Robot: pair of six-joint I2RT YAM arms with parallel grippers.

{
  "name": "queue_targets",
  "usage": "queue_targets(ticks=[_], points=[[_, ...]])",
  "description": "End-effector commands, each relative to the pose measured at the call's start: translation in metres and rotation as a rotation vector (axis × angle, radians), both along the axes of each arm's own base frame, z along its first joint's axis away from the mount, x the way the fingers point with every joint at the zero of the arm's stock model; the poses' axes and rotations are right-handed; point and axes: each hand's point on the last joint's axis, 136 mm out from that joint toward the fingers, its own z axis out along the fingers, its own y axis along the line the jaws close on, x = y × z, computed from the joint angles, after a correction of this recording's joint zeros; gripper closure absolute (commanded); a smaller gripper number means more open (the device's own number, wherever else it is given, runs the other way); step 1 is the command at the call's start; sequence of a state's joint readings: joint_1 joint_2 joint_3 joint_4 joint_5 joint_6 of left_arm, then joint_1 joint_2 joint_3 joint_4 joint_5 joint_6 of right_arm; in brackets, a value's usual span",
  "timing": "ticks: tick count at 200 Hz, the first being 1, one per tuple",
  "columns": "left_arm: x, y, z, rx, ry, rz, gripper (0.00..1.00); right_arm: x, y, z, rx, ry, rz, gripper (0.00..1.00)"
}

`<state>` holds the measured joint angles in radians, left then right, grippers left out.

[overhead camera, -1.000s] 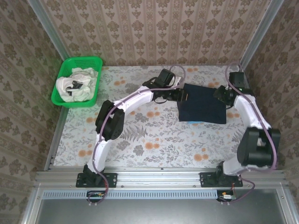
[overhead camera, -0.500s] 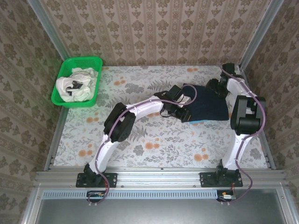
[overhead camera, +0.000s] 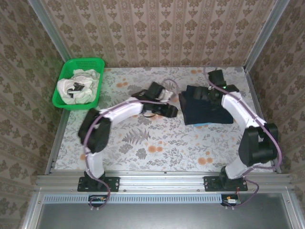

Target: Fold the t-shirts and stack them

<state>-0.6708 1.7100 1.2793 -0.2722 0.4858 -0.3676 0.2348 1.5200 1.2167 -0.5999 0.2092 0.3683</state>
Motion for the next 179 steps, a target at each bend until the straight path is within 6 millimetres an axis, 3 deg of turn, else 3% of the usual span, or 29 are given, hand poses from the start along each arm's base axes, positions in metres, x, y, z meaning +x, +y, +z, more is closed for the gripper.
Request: queue_targets(ticks=[1,17,26,45,59,93,124,179], points=[[0.003,0.051,0.014,-0.046,-0.066,0.131,0.25,-0.040,-0.010,-0.025,-0.133,0.111,-0.091,0.00],[-0.003,0.089,0.010,-0.033,-0.076,0.210,0.14,-0.065,0.013,-0.042,-0.035,0.145,-0.124,0.00],[-0.007,0.104,0.005,-0.024,-0.080,0.241,0.01,-0.072,0.024,-0.051,0.039,0.130,-0.150,0.00],[-0.014,0.125,-0.005,-0.011,-0.068,0.280,0.00,-0.071,0.042,-0.070,0.229,0.087,-0.185,0.00],[-0.011,0.140,-0.012,-0.009,-0.056,0.317,0.00,-0.063,0.044,-0.068,0.265,0.045,-0.206,0.00],[-0.014,0.147,-0.025,0.003,-0.030,0.326,0.00,-0.059,0.001,-0.079,0.201,0.025,-0.417,0.00],[-0.011,0.151,-0.034,0.007,-0.017,0.332,0.00,-0.032,-0.002,-0.094,0.441,-0.061,-0.459,0.00],[-0.003,0.152,-0.042,0.015,0.000,0.333,0.00,-0.002,-0.046,-0.108,0.467,-0.147,-0.697,0.01]])
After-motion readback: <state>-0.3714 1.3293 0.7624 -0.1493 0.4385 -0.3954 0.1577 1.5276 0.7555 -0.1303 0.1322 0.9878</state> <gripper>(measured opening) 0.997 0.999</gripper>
